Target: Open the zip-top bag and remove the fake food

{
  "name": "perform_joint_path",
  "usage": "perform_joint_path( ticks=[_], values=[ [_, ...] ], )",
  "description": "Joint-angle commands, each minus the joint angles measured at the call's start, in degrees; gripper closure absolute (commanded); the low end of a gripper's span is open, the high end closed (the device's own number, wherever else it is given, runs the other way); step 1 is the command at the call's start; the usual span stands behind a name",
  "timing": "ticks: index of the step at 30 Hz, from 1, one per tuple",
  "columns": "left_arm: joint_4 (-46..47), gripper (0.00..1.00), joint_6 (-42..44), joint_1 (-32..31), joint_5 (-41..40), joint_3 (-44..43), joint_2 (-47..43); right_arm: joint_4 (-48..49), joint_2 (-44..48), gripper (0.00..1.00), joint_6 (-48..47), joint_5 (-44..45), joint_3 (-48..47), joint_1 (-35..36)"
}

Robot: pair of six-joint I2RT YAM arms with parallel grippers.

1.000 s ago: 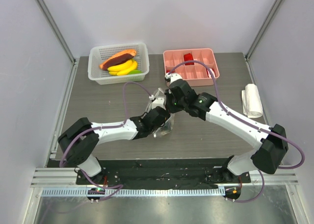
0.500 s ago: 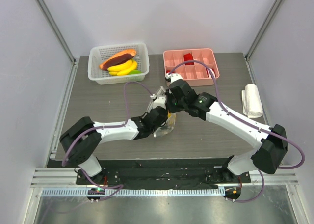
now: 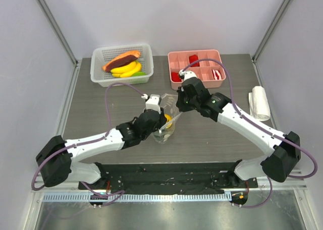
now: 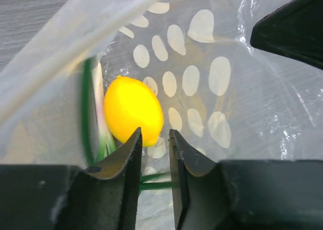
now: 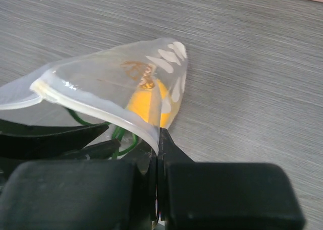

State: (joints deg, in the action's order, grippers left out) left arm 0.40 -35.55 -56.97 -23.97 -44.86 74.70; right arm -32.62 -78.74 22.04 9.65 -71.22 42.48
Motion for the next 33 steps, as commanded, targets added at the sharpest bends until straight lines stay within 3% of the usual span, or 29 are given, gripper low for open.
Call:
perform_joint_path(
  ticks=[1,8,16,27,33],
  values=[
    [-1.7,0.68,-3.7,-0.2,-0.1,-1.0,0.3,0.5,2.5,0.99,1.9,-2.8,0.1,-0.5],
    [-9.1,0.59,-6.6,-0.1,-2.5,-8.6,9.2,0.5,2.0,0.99,1.9,-3.8,1.3,-0.4],
    [-5.8,0.56,-8.3,1.6,0.5,-10.5,15.2,0.4,3.1,0.99,1.4,-3.3,1.2,-0.4],
    [-9.7,0.4,-8.9,2.4,4.1,-14.7,21.8,0.5,3.4,0.99,0.9,-4.0,1.5,-0.4],
    [-4.3,0.29,-6.6,2.4,1.8,-13.2,23.7,0.5,3.9,0.99,0.6,-3.7,1.9,-0.4]
  ],
)
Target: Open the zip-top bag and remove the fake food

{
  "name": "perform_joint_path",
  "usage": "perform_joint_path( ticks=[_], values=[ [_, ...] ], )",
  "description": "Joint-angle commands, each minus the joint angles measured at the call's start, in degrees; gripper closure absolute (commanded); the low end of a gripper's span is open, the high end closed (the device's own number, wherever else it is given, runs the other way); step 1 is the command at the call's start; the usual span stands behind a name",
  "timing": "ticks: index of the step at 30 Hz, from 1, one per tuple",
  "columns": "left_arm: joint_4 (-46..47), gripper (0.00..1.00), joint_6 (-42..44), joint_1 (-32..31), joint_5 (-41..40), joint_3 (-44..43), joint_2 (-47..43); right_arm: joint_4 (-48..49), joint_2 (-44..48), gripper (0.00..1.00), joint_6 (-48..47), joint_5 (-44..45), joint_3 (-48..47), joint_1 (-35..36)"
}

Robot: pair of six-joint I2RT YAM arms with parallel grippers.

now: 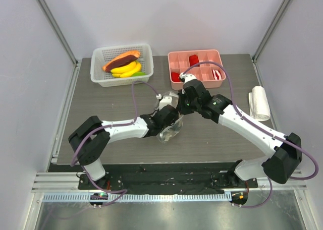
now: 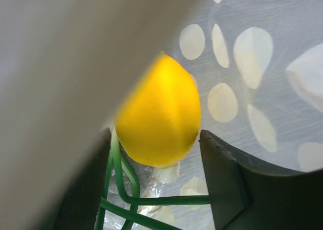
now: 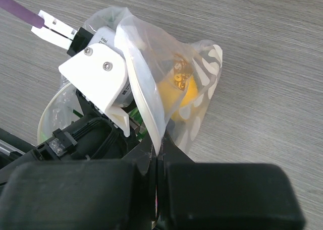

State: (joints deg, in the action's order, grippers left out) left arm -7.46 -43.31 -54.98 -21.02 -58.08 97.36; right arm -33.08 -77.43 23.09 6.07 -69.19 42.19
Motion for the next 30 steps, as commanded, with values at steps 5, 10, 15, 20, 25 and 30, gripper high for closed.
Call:
perform_joint_path(
  ticks=[5,10,15,20,25,30],
  values=[
    [8.9,0.26,3.2,0.4,-2.0,0.5,2.4,1.0,2.4,0.99,-0.4,0.0,0.2,-0.1],
    [12.1,0.29,6.0,0.5,-2.6,0.5,5.1,1.0,2.5,0.99,-0.5,0.0,0.4,-0.1],
    [14.4,0.5,6.7,1.0,-3.2,1.1,6.9,0.9,2.8,0.99,-0.5,0.2,0.4,-0.2],
    [13.4,0.75,9.8,0.8,-4.5,0.8,3.2,0.6,3.3,0.99,-0.7,1.4,0.7,-0.2],
    [8.4,0.95,11.4,0.1,-4.8,0.2,-2.8,0.7,3.4,0.99,-0.3,3.3,0.8,-0.3],
    [0.0,1.0,11.2,-0.1,-2.5,-1.2,-9.4,0.3,3.6,0.99,0.0,5.4,0.5,-1.1]
  ],
)
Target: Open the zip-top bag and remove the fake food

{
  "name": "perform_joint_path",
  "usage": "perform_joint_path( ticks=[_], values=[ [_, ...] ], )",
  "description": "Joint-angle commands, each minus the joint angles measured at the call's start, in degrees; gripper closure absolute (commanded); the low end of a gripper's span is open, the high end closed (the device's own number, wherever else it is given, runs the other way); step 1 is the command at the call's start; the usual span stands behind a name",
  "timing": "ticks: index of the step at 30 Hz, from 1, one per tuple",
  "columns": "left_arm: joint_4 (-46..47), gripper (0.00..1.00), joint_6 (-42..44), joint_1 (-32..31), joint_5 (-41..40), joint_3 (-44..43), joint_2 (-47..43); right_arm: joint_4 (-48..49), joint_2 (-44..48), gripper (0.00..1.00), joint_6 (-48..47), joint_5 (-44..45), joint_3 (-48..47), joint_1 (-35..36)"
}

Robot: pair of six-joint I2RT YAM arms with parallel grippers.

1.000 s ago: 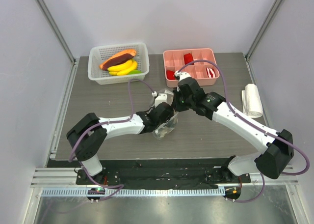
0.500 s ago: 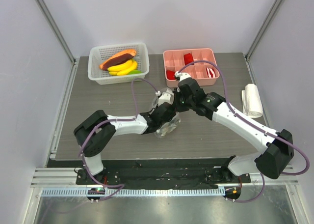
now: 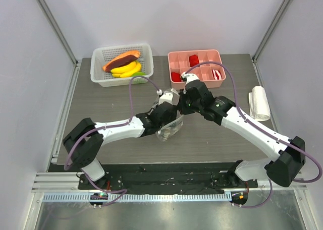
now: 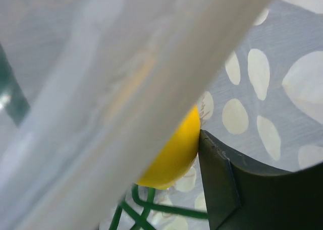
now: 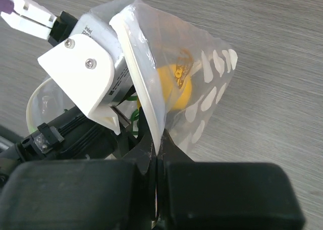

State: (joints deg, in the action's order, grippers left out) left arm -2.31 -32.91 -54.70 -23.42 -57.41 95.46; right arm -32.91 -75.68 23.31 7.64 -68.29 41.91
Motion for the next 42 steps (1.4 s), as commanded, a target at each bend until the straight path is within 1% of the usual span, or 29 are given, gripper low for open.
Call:
perform_joint_path(
  ticks=[1,4,6,7,9,10,11,12,13,14,16,17,18,19,20,21,23,25,29,32,34,37,39,40,42],
  values=[
    [-6.1,1.0,0.8,-0.4,1.3,-2.8,-8.2,-0.1,1.9,0.99,-0.4,4.5,-0.4,-0.9],
    [-9.7,1.0,0.7,-0.4,3.5,-4.5,-10.3,-1.0,1.7,0.99,-0.7,4.8,-1.7,-0.8],
    [-11.8,1.0,-0.1,-0.4,3.7,-7.2,-11.0,-1.8,1.4,0.99,-1.2,4.6,-3.1,-0.9],
    [-14.5,1.0,-1.0,-0.3,3.6,-8.4,-10.7,-2.3,1.2,0.99,-1.2,4.8,-3.7,-0.9],
    [-17.5,1.0,-1.8,-0.2,3.1,-12.6,-9.7,-3.0,0.6,0.99,-1.6,4.8,-5.1,-0.7],
    [-20.8,1.0,-1.8,-0.2,2.8,-14.2,-7.7,-3.0,0.6,0.99,-1.6,4.1,-5.4,-0.7],
    [-21.8,1.0,-1.7,-0.3,1.4,-16.4,-6.9,-2.9,0.7,0.99,-1.5,0.6,-5.7,-0.8],
    [-22.1,1.0,-1.9,-0.3,0.1,-16.4,-6.3,-2.1,0.9,0.99,-1.3,-0.9,-6.2,-0.7],
    [-21.1,1.0,-1.9,-0.2,-0.7,-15.9,-6.2,-2.0,1.1,0.99,-1.1,-2.2,-6.4,-0.7],
    [-19.8,1.0,-1.7,-0.3,-1.4,-14.9,-6.5,-2.1,1.3,0.99,-0.8,-1.0,-6.7,-0.7],
    [-15.6,1.0,-1.9,-0.3,-2.4,-10.9,-8.5,-3.0,2.5,0.99,-1.2,2.9,-6.8,-0.8],
    [-14.0,1.0,-1.6,-0.3,-2.4,-9.6,-9.3,-3.9,2.9,0.99,-1.6,8.1,-6.0,-0.7],
    [-11.6,1.0,-1.1,-0.3,-2.0,-6.0,-10.3,-4.0,3.5,0.99,-2.8,9.5,-5.3,-0.8],
    [-7.2,1.0,0.5,-0.3,-1.5,-4.4,-12.1,-3.8,4.3,0.99,-3.6,9.3,-4.7,-1.4],
    [-6.4,1.0,1.1,-0.4,-1.3,-2.7,-12.5,-3.7,4.6,0.99,-4.0,7.9,-4.0,-1.7],
    [-6.3,1.0,1.7,-0.7,-2.5,-2.7,-12.7,-3.6,5.0,0.99,-4.1,8.3,-3.8,-1.7],
    [-11.0,1.0,2.3,-1.5,-7.1,-4.8,-11.2,-2.4,5.6,0.99,-4.2,7.4,-3.0,-1.6],
    [-13.5,1.0,1.4,-1.6,-7.7,-7.2,-10.1,0.2,6.1,0.99,-4.7,4.4,-2.0,-1.6],
    [-12.8,1.0,-0.4,-1.6,-4.3,-7.3,-11.6,-0.2,4.6,0.99,-4.2,5.5,-1.9,-1.0],
    [-11.8,1.0,-1.5,-1.6,0.2,-8.4,-13.6,0.2,3.7,0.99,-4.3,3.7,-1.2,-1.0],
    [-12.2,1.0,-1.9,-1.6,2.8,-10.8,-14.0,1.3,3.3,0.99,-3.9,2.2,-0.5,-1.0],
    [-14.2,1.0,-2.7,-1.6,4.3,-14.6,-14.3,0.7,2.5,0.99,-3.7,3.8,-1.5,-0.9],
    [-17.5,1.0,-3.1,-1.6,5.8,-17.1,-13.9,-0.4,1.6,0.99,-4.2,4.7,-2.3,-0.8],
    [-18.8,1.0,-3.3,-1.6,7.1,-19.7,-13.6,-0.7,1.3,0.99,-4.5,5.8,-3.0,-0.7],
    [-21.7,1.0,-4.6,-1.5,8.9,-21.5,-14.2,-1.3,1.1,0.99,-5.0,6.9,-3.4,-0.3]
  ],
)
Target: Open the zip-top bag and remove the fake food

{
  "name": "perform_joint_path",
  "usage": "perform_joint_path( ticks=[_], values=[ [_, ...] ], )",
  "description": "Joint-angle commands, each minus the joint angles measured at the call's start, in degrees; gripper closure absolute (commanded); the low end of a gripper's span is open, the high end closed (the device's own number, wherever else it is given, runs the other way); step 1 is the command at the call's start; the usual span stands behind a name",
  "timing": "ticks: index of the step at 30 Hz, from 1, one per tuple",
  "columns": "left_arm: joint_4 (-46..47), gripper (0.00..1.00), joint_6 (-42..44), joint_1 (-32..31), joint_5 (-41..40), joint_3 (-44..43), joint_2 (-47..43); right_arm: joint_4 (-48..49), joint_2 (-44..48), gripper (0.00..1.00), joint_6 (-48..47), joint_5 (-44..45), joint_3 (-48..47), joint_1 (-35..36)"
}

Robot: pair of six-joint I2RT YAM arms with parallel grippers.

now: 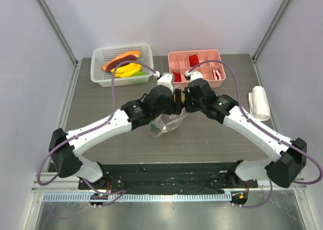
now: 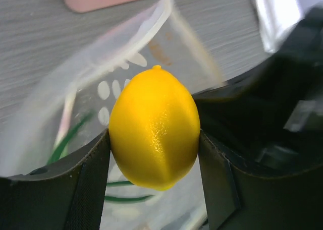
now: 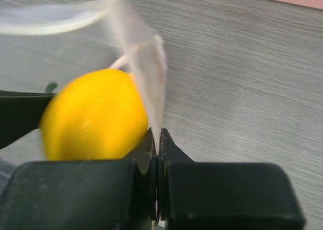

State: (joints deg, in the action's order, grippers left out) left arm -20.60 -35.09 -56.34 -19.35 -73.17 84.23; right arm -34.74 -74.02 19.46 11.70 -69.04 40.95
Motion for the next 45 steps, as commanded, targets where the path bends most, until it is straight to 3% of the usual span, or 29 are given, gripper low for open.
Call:
perform_joint_path(
  ticks=[1,4,9,13,16,17,25,27,29,31,36,39,41,43,44,45],
  values=[
    [-3.0,1.0,-3.0,0.4,8.5,-5.8,-3.7,0.5,-0.6,0.99,-1.4,3.8,-2.9,0.6],
    [0.0,1.0,-6.7,1.4,12.3,-4.4,-7.8,0.3,-0.5,0.99,-1.9,4.2,-2.9,0.5],
    [-0.9,1.0,-4.5,2.6,6.2,-3.1,-15.5,0.0,-0.9,0.99,-1.6,5.0,-2.8,0.5],
    [-5.6,1.0,-0.3,10.5,4.7,-5.4,-19.2,-0.2,-1.0,0.99,-1.4,5.2,-2.2,0.4],
    [-7.1,1.0,0.4,22.3,7.8,-6.5,-18.7,-0.1,-0.8,0.99,-1.2,4.7,-2.0,0.4],
    [-6.8,1.0,0.4,27.5,9.2,-6.8,-17.4,-0.1,-0.9,0.99,-1.3,4.7,-2.0,0.4],
    [0.4,1.0,-2.8,46.5,14.4,-8.3,-0.3,0.3,-1.6,0.99,-1.3,4.0,-2.3,0.4],
    [7.6,1.0,-6.4,51.6,19.0,-7.8,5.7,0.6,-2.0,0.99,-1.4,3.9,-2.2,0.4],
    [15.6,1.0,-8.8,53.8,22.9,-5.8,9.0,0.6,-2.4,0.99,-1.4,3.8,-2.4,0.4],
    [18.3,1.0,-7.8,54.2,21.2,-8.0,14.7,0.5,-2.4,0.99,-1.4,3.2,-2.4,0.4],
    [15.3,1.0,-4.3,55.1,18.1,-19.6,24.2,0.6,-2.1,0.99,-1.4,2.9,-2.2,0.4],
    [7.5,0.99,-4.8,56.1,15.7,-27.1,29.9,0.6,-1.9,0.99,-1.4,3.0,-1.8,0.4],
    [-1.2,0.86,-6.0,58.2,14.6,-31.8,34.1,0.6,-2.0,0.99,-1.3,2.8,-1.6,0.4],
    [-4.5,0.63,-6.0,58.5,14.4,-36.0,35.7,0.7,-2.2,0.99,-1.3,2.7,-1.6,0.3],
    [-5.1,0.4,-6.0,58.6,14.3,-36.0,35.8,0.9,-2.1,0.99,-1.2,2.6,-1.6,0.3],
    [-5.5,0.31,-6.0,58.7,13.1,-35.6,35.6,0.9,-2.2,0.99,-1.1,2.1,-1.6,0.4]
  ],
)
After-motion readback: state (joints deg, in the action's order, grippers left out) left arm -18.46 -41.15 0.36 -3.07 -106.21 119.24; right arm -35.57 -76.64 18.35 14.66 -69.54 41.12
